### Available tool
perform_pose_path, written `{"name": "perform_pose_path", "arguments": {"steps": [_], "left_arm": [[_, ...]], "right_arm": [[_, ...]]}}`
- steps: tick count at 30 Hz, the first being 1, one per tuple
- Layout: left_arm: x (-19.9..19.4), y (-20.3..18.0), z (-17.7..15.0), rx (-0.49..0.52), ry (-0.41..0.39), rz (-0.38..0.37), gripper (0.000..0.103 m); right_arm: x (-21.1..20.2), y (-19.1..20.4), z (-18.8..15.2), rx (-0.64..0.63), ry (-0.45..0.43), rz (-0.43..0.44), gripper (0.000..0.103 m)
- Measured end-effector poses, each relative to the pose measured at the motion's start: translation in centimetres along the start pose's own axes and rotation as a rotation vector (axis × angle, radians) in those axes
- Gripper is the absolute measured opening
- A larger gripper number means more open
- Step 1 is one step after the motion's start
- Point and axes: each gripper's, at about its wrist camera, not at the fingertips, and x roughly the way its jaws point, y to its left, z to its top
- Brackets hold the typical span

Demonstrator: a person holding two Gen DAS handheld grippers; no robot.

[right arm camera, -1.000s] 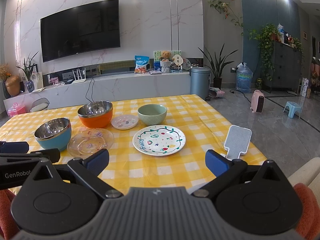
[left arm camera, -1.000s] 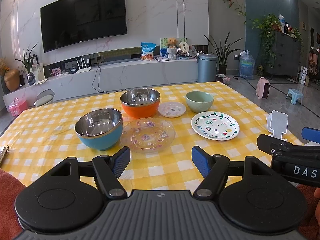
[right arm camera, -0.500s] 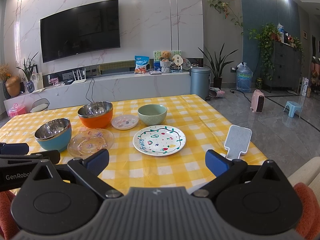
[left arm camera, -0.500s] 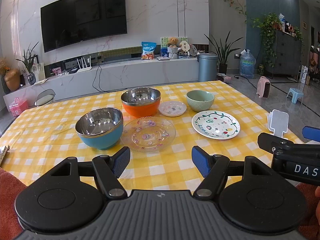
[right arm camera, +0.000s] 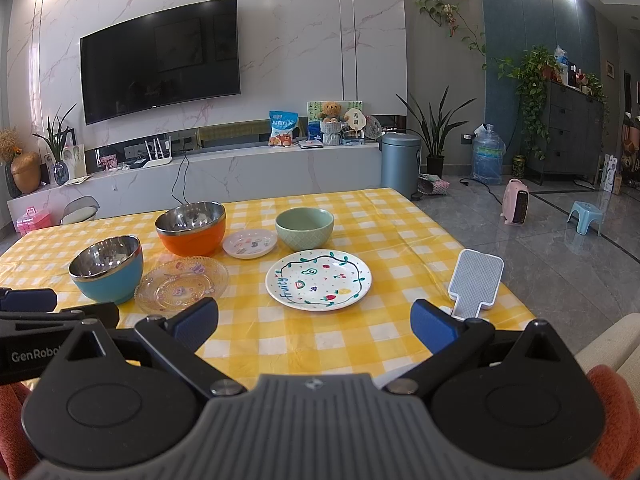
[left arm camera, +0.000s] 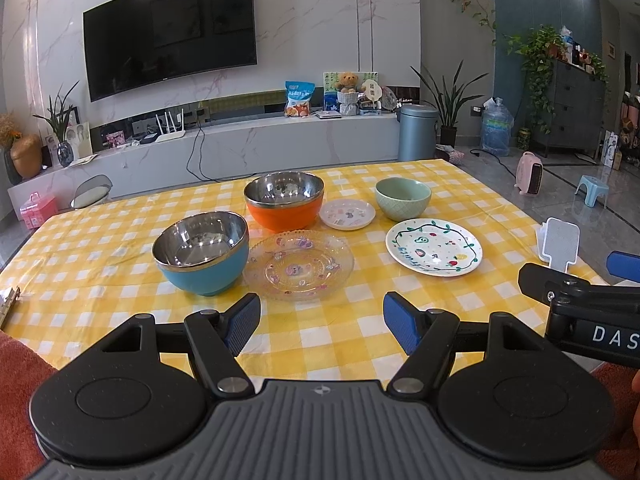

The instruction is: Organize plates and bowls

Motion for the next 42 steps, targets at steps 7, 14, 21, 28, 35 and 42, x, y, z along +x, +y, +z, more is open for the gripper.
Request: {"name": "perform_pose_path", "arguments": {"steps": [7, 14, 21, 28, 35, 42], "left_arm": [[0.0, 0.1, 0.0, -0.002, 0.004, 0.001, 0.083], [-0.1, 0.3, -0.1, -0.007, 0.007, 0.005, 0.083], [-0.1, 0.3, -0.1, -0.008, 0.008, 0.004, 0.083], [-0.1, 0.5, 0.2, -0.019, 0.014, -0.007, 0.083], [-0.1, 2.4, 2.1, -0.042, 0.012, 0.013, 0.083], [0.6, 5.3, 5.2, -0.027, 0.015, 0.059, 0.084]], "right_arm": [[0.0, 0.0, 0.1, 0.001, 0.003, 0.001, 0.100], [0.6, -0.1, -0.6, 0.004, 0.006, -0.001, 0.100], [0.6, -0.2, -0.7, 0.004, 0.008, -0.002, 0.100], [0.8, -0.1, -0.8, -0.004, 0.017, -0.007, 0.100], [1.9, 0.7, 0.7, -0.024, 0.118, -0.025, 0.100], [3.4, 2.6, 4.3, 0.010, 0.189, 0.076, 0.100]]}}
